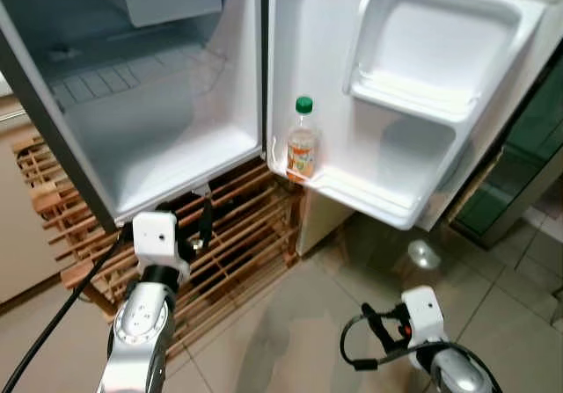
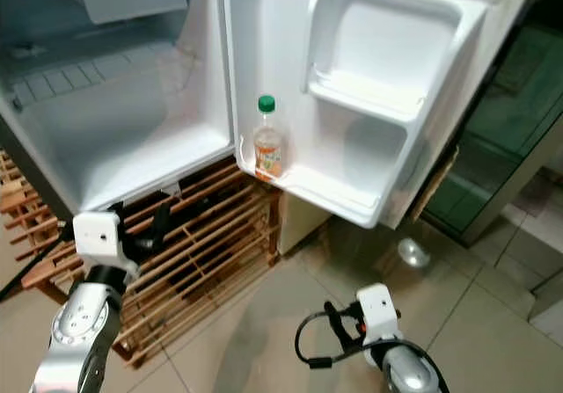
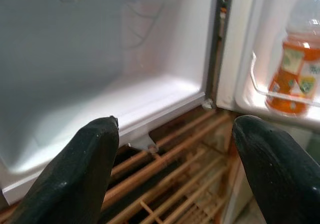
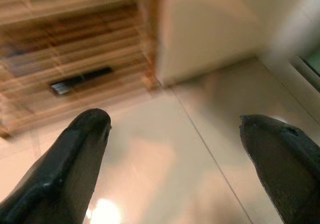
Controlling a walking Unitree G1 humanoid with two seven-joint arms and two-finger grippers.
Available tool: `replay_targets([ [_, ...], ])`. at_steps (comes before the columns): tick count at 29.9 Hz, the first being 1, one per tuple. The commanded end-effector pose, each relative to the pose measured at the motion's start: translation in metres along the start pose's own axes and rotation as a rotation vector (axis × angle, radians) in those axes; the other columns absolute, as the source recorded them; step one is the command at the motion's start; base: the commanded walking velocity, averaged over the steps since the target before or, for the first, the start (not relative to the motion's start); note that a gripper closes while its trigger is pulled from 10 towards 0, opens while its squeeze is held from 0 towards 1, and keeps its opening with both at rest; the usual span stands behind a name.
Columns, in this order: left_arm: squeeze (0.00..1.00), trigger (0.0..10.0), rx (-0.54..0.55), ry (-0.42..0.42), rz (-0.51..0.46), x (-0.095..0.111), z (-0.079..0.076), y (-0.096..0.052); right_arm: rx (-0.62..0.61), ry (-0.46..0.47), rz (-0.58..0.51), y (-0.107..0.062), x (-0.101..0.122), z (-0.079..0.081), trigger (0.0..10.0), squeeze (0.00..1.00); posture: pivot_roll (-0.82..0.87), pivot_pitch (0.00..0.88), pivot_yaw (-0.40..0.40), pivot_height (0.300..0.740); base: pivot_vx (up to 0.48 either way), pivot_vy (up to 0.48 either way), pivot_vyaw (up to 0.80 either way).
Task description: Restocking fridge
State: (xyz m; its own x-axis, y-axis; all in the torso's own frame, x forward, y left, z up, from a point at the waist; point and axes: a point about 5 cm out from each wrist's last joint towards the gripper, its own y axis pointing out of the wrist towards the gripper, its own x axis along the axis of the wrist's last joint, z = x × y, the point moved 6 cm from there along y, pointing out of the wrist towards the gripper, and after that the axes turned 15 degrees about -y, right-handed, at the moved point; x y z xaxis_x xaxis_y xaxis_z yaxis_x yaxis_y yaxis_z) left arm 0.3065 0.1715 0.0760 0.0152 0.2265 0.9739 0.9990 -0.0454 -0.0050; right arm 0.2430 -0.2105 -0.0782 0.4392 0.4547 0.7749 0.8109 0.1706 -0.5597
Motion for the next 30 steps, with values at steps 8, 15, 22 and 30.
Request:
replay_targets([
  [8,0.00,10.0,0.061,0.140,0.361,-0.087,0.031,-0.015,-0.509,-0.050,0.422,-0.039,-0.054,-0.131,10.0,0.00,-0.06,0.000,0.003,0.740,0.000,0.000,0.00],
  [15,0.00,10.0,0.138,0.133,0.388,-0.102,0.052,-0.019,-0.577,-0.060,0.318,-0.040,-0.025,-0.166,10.0,0.00,-0.07,0.000,-0.006,0.740,0.000,-0.206,0.00],
  [22,0.00,10.0,0.022,0.067,0.215,-0.075,0.020,-0.002,-0.374,-0.075,0.279,-0.015,-0.033,-0.098,10.0,0.00,-0.08,0.000,-0.006,0.740,0.000,-0.480,0.22],
  [30,0.00,10.0,-0.032,0.066,0.246,-0.089,0.015,-0.012,-0.201,0.006,0.436,-0.021,-0.079,-0.021,10.0,0.03,-0.08,0.000,0.010,0.740,0.000,-0.480,0.80],
])
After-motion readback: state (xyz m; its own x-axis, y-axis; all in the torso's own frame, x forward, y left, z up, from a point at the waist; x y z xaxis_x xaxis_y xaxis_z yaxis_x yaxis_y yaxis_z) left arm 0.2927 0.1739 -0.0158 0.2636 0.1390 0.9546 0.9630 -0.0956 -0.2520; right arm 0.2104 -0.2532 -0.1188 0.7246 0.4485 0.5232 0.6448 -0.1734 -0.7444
